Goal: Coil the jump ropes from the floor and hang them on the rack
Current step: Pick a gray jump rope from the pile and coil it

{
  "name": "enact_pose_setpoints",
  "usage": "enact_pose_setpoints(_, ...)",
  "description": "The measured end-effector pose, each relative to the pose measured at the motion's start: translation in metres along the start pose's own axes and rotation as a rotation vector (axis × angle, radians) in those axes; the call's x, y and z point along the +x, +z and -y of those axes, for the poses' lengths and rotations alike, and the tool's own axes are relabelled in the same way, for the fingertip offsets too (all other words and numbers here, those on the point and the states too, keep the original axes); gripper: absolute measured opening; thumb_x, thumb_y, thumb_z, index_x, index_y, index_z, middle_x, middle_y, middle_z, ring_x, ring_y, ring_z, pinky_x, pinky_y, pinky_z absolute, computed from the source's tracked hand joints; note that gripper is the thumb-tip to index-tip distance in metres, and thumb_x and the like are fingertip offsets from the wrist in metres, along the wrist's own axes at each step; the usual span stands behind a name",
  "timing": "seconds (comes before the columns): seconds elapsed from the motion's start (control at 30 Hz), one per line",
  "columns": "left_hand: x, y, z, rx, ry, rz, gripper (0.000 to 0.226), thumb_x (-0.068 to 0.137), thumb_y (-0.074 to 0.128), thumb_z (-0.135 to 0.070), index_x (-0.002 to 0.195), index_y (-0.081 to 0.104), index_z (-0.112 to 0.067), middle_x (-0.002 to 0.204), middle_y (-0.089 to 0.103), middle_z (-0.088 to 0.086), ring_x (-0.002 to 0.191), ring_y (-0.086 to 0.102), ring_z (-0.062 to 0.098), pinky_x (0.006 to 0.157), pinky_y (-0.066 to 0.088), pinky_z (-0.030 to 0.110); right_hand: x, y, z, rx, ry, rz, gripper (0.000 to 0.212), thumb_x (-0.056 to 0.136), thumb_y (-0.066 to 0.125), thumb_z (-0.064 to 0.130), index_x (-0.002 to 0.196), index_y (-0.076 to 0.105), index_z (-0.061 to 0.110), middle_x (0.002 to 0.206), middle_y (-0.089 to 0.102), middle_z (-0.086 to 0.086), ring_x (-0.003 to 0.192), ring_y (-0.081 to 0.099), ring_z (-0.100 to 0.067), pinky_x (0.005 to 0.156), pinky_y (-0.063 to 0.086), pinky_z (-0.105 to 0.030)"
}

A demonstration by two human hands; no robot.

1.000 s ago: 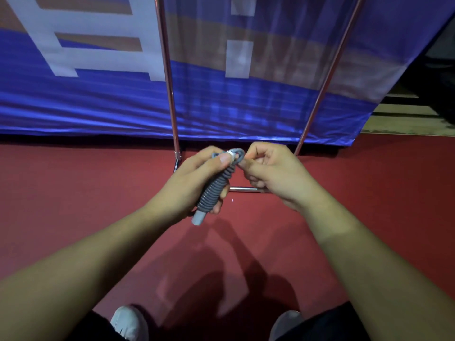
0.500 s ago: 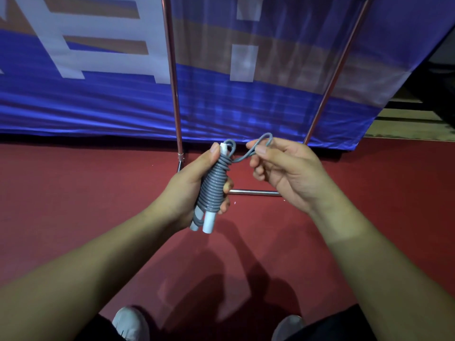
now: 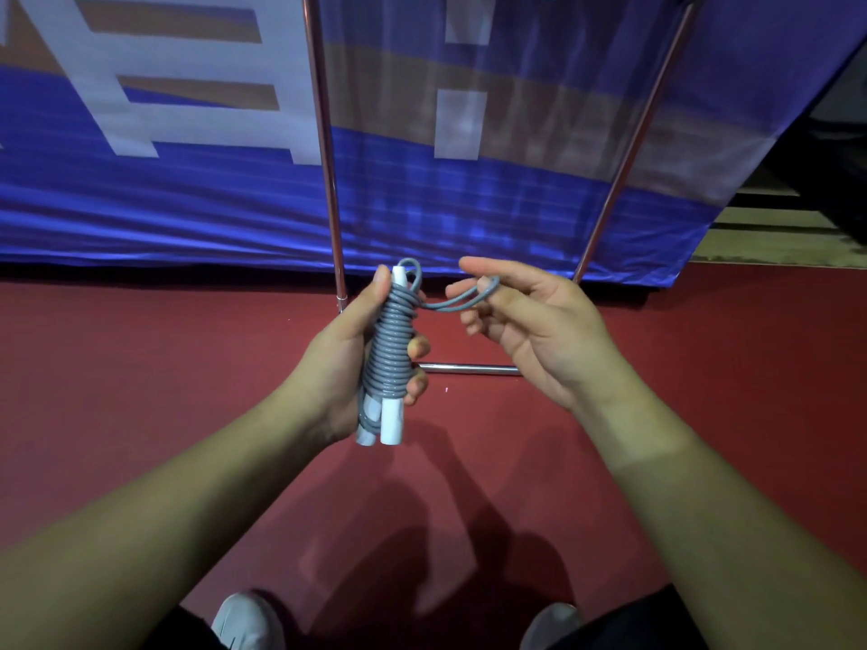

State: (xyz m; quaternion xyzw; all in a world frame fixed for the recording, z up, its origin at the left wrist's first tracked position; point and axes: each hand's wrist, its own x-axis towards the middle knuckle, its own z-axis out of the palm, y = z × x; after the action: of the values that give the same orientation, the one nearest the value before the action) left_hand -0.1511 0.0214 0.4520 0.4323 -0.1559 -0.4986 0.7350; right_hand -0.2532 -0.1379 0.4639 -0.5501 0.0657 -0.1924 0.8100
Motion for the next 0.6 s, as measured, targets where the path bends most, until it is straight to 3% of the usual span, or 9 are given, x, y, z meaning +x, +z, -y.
enact_pose_setpoints(0.1,0.001,0.000,0.000,-0.013,0.000,-0.023,0.043,0.088,0.048,-0.063,0.096,0.060,-0.023,0.060,0.049,0.006,0.040,0.050,0.024,0.042,0.047,0.026,0.000,0.005,0.000,0.113,-0.026,-0.041,0.034,0.086,0.058,-0.006,0.119,0.054,-0.005,0.108,0.066,-0.030,0.080,0.067,-0.023,0.078,0.056,-0.030)
enact_pose_setpoints(0.17,0.001,0.001,0.000,-0.004,0.010,-0.029,0.043,0.087,0.050,-0.063,0.098,0.059,-0.023,0.060,0.049,0.007,0.040,0.050,0.024,0.042,0.047,0.026,0.000,0.008,-0.003,0.112,-0.040,-0.078,0.033,0.084,0.062,-0.004,0.116,0.054,-0.003,0.110,0.068,-0.025,0.081,0.065,-0.021,0.079,0.055,-0.028)
enact_pose_setpoints(0.33,0.003,0.001,0.004,0.012,0.008,-0.037,0.043,0.087,0.053,-0.061,0.104,0.061,-0.022,0.063,0.049,0.009,0.042,0.049,0.025,0.043,0.048,0.027,0.000,0.009,-0.011,-0.145,-0.067,-0.128,0.028,0.092,0.059,-0.004,0.119,0.058,0.004,0.108,0.072,-0.018,0.074,0.064,-0.020,0.067,0.052,-0.029)
enact_pose_setpoints(0.47,0.005,0.003,0.007,0.077,0.021,-0.010,0.057,0.088,0.049,-0.059,0.124,0.066,-0.017,0.063,0.049,0.007,0.046,0.047,0.021,0.044,0.049,0.027,0.001,0.012,-0.012,-0.245,-0.120,-0.124,0.027,0.095,0.055,-0.004,0.118,0.062,0.009,0.093,0.073,-0.009,0.062,0.052,-0.016,0.059,0.047,-0.025)
enact_pose_setpoints(0.6,0.006,0.004,0.008,0.101,0.064,-0.030,0.047,0.090,0.050,-0.056,0.114,0.063,-0.018,0.066,0.053,0.007,0.046,0.049,0.018,0.045,0.049,0.028,0.000,0.016,-0.016,-0.417,-0.168,-0.099,0.025,0.098,0.053,0.001,0.114,0.068,0.011,0.082,0.068,-0.001,0.061,0.044,-0.019,0.060,0.042,-0.033)
